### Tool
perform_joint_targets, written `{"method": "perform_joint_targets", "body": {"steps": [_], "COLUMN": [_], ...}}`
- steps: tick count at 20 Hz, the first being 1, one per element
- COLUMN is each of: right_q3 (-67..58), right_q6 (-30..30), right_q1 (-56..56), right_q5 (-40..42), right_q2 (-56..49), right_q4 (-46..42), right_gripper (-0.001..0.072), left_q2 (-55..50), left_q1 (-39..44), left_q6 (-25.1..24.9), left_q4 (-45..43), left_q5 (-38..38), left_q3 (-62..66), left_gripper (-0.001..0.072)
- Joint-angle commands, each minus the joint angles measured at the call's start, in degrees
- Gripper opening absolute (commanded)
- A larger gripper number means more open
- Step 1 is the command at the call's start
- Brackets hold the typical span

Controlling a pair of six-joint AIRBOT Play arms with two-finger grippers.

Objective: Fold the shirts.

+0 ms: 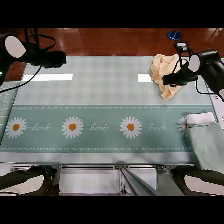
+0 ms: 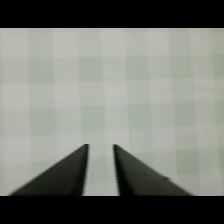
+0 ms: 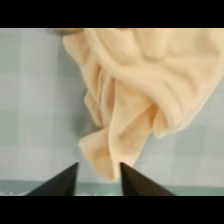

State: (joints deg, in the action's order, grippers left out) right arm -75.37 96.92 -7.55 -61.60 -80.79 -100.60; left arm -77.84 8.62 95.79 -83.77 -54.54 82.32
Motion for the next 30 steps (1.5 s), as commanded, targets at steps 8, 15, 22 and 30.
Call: {"method": "perform_joint_targets", "body": {"steps": [8,15,22,30], "right_q3": [-9.0,-9.8,-18.4,-44.3], "right_q6": [8.9,3.2,-9.6,-16.6], "right_q1": [11.6,13.4,11.7,8.1], "right_q5": [14.4,3.4,-1.7,2.8], "right_q2": [-12.9,-23.0,-15.7,3.3], "right_q4": [0.3,13.5,25.6,32.7], "right_gripper": [0.0418,0.0395,0.0023,0.0022], "left_q2": [-4.9,-5.9,4.2,38.5], "left_q1": [-0.4,-1.6,-9.7,-9.7], "left_q6": [0.3,-5.3,-4.7,-1.8], "left_q4": [-0.2,-2.4,0.4,2.8], "left_q5": [7.1,-6.0,-12.6,-4.6], "left_q3": [0.0,-0.3,-8.3,-36.3], "left_gripper": [0.0508,0.0508,0.0508,0.0508]}}
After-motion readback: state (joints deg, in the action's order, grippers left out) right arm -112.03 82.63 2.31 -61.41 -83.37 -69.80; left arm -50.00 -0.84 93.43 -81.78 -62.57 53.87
